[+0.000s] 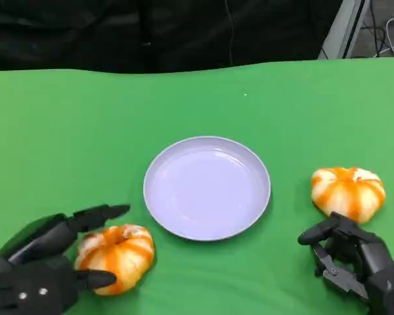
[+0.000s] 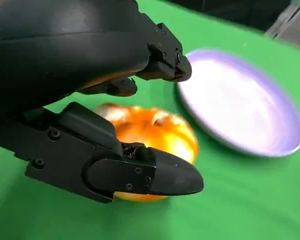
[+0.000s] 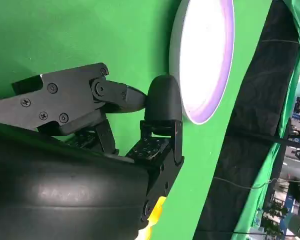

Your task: Grasp the bread from the table and place it into the plate.

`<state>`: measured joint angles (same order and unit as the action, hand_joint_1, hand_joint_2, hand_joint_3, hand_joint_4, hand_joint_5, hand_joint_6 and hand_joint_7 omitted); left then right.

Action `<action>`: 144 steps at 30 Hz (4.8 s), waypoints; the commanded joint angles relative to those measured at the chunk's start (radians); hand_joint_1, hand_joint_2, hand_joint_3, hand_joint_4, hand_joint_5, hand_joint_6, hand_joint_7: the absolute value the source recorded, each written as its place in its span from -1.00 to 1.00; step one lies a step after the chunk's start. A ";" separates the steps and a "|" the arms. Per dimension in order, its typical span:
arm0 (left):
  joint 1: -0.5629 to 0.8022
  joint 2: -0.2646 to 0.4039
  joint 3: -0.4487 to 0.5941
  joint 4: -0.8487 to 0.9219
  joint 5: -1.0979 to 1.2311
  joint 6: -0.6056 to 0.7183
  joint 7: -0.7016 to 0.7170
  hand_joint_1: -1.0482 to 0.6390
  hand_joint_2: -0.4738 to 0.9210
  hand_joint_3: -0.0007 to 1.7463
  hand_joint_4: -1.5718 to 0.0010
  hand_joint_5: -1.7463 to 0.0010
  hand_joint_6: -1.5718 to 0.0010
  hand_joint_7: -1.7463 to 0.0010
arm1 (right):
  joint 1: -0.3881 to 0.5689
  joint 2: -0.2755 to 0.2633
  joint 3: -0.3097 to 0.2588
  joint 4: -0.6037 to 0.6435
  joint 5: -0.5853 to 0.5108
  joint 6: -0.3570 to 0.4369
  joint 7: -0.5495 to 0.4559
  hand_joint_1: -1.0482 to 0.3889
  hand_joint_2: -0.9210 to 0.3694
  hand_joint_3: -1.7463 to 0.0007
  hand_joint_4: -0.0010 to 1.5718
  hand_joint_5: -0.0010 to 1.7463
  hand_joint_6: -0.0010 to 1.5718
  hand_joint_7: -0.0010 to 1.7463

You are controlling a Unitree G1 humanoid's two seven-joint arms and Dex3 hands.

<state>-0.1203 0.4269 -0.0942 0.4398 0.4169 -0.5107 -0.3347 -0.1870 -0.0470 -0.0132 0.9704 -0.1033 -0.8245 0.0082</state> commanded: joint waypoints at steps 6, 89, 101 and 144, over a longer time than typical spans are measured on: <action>-0.014 0.048 -0.086 -0.003 0.035 0.087 -0.010 -0.91 1.00 -0.40 0.48 0.98 0.62 0.98 | 0.014 -0.006 -0.002 0.001 0.013 0.014 0.013 0.28 -1.00 0.42 -0.11 0.98 -0.05 0.38; 0.004 -0.058 -0.123 0.104 0.007 0.043 0.449 0.10 0.60 -0.04 -0.51 -0.08 -0.34 0.02 | 0.020 -0.004 -0.001 -0.027 0.003 0.031 0.007 0.28 -0.98 0.41 -0.12 0.97 -0.04 0.36; 0.070 -0.064 -0.063 -0.025 0.018 -0.031 0.564 0.10 0.64 -0.08 -0.45 -0.23 -0.29 -0.01 | 0.016 -0.001 -0.002 -0.014 0.012 0.024 0.014 0.29 -1.00 0.41 -0.12 0.98 -0.04 0.36; -0.136 -0.145 -0.052 -0.040 0.020 -0.081 0.525 0.13 0.77 -0.24 -0.17 -0.45 -0.33 0.16 | 0.007 0.005 0.021 0.004 0.002 0.029 -0.022 0.25 -1.00 0.44 -0.11 1.00 -0.05 0.38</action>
<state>-0.2347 0.2783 -0.1421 0.3813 0.4368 -0.5836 0.1966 -0.1875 -0.0397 0.0086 0.9662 -0.1039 -0.8148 -0.0184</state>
